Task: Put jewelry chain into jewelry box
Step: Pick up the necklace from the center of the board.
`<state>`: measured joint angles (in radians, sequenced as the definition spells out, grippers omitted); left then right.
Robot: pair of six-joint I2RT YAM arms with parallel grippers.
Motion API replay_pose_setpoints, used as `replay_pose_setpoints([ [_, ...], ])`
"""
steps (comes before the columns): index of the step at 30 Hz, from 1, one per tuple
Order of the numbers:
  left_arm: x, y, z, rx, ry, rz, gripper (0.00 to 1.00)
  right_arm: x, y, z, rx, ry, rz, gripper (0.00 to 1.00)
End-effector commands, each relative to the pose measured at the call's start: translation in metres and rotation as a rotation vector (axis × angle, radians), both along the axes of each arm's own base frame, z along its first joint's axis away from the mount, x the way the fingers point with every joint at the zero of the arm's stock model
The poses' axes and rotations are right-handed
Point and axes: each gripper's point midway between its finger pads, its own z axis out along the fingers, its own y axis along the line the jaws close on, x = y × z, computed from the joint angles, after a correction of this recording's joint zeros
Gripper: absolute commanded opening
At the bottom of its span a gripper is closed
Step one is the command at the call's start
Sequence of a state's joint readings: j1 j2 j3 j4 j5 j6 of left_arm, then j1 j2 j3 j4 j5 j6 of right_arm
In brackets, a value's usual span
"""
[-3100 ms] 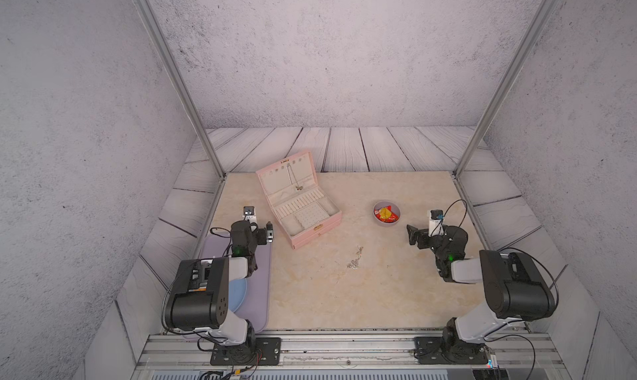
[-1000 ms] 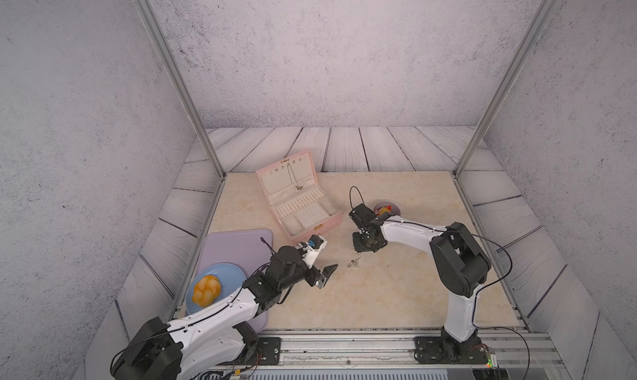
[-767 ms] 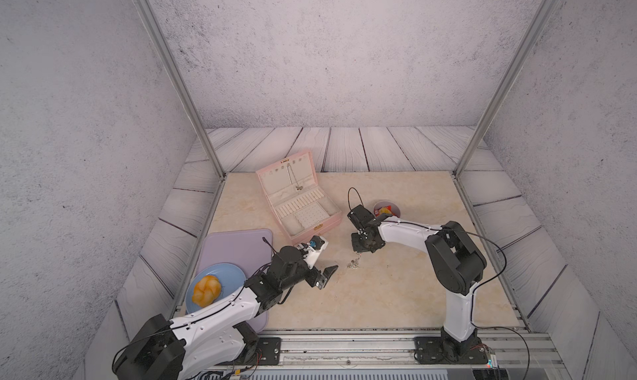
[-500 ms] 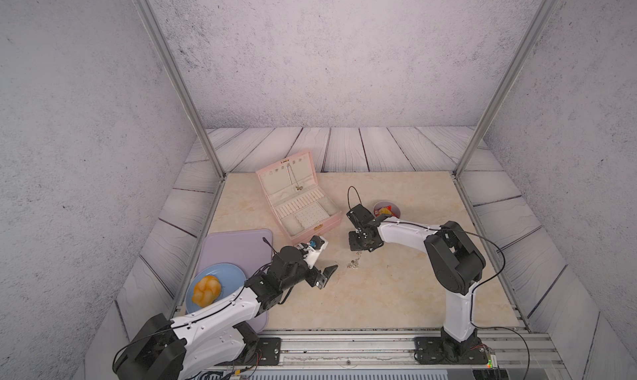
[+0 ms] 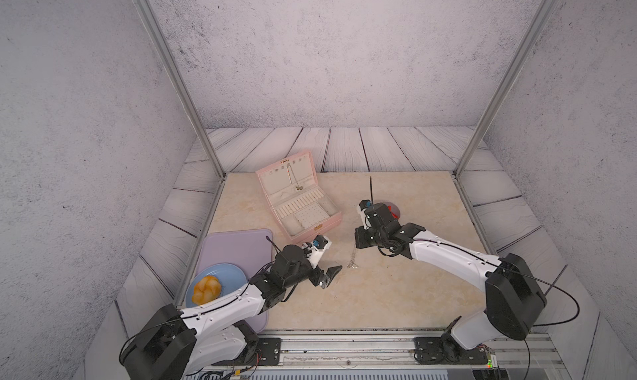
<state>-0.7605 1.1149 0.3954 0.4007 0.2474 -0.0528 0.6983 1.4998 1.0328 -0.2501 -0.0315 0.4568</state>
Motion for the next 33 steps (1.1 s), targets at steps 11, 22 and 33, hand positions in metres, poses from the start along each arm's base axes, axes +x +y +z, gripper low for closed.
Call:
replay_pose_setpoints([
  [11,0.019,-0.045,0.033,-0.189,-0.027,-0.072,0.89,-0.043,0.003,0.064,0.187,-0.13,0.15,0.0],
  [22,0.016,-0.058,0.019,-0.174,0.0,-0.144,0.76,-0.061,0.0,0.098,0.272,-0.209,0.196,0.0],
  [33,0.019,-0.071,-0.003,-0.163,0.017,-0.186,0.71,-0.07,-0.005,0.136,0.343,-0.291,0.207,0.0],
])
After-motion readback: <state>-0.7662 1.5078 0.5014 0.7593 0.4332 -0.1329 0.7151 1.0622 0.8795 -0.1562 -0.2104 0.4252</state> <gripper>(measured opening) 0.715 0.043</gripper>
